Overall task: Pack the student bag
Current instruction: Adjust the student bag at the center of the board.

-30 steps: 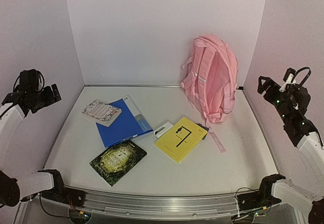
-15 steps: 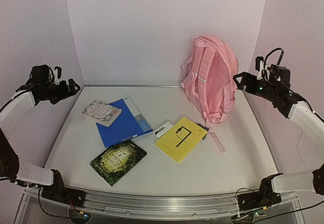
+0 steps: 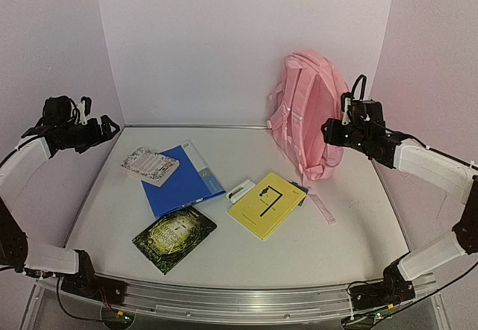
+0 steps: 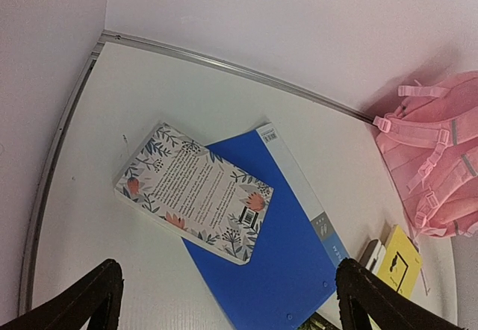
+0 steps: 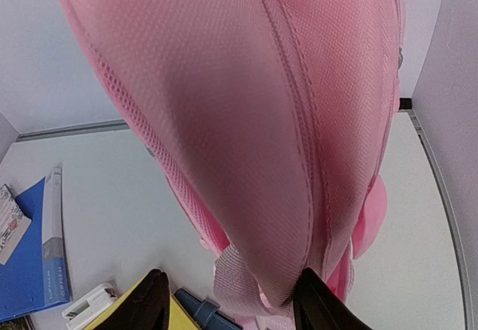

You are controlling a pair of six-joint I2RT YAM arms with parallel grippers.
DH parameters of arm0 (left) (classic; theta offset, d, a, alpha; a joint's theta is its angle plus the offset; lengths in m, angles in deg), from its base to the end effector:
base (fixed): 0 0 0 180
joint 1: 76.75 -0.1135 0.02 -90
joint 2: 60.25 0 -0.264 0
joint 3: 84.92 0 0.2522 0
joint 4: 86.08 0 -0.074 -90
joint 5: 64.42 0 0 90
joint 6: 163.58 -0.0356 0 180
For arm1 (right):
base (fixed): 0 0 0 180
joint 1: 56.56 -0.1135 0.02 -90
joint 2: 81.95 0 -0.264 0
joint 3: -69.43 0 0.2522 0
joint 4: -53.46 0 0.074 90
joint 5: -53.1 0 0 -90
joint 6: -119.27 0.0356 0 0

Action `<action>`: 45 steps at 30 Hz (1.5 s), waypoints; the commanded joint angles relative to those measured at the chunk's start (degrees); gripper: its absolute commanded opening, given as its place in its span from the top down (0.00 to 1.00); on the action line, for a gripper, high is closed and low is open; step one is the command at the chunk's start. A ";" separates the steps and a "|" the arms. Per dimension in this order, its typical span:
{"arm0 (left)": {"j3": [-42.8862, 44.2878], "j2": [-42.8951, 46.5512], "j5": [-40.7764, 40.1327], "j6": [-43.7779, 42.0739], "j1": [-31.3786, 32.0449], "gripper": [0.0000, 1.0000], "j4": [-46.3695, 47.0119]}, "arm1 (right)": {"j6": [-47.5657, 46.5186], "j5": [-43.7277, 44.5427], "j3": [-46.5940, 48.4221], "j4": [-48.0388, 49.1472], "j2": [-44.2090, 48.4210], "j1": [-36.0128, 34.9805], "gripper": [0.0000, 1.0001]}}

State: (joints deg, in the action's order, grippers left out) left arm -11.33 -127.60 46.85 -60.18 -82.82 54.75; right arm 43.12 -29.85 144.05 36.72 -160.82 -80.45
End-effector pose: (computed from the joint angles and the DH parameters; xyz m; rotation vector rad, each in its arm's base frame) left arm 0.2589 0.0145 0.3263 -0.1456 2.1332 -0.4725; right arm 0.2967 0.1267 0.3147 -0.0882 1.9455 0.3192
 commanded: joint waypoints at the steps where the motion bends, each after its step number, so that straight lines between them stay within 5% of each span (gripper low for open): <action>1: 0.04 1.74 1.40 -0.10 -0.14 0.00 1.81 | 1.86 3.94 2.24 8.83 -1.36 -3.02 0.51; 9: -0.11 1.65 2.47 0.05 -0.01 0.00 1.94 | 3.23 3.72 5.11 16.57 -6.13 -7.81 0.71; 19: 0.04 0.22 4.19 -0.23 1.28 0.00 1.83 | 6.21 11.22 15.89 26.26 -19.87 -18.48 0.75; 28: 0.27 -1.32 4.07 -1.28 3.82 0.00 1.52 | 5.99 13.06 27.20 28.67 -31.10 -25.24 0.66; 36: 0.34 -2.28 3.99 -2.47 6.52 0.00 1.20 | 6.68 12.55 23.52 23.50 -22.37 -25.97 0.40; 45: 0.27 -3.97 4.65 -4.01 10.92 0.00 1.08 | 5.85 19.85 25.10 -0.86 -12.18 -22.70 0.29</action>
State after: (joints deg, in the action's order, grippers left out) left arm -11.33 -130.72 50.59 -62.37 -73.30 54.71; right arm 48.97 -14.15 166.46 48.78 -177.76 -106.14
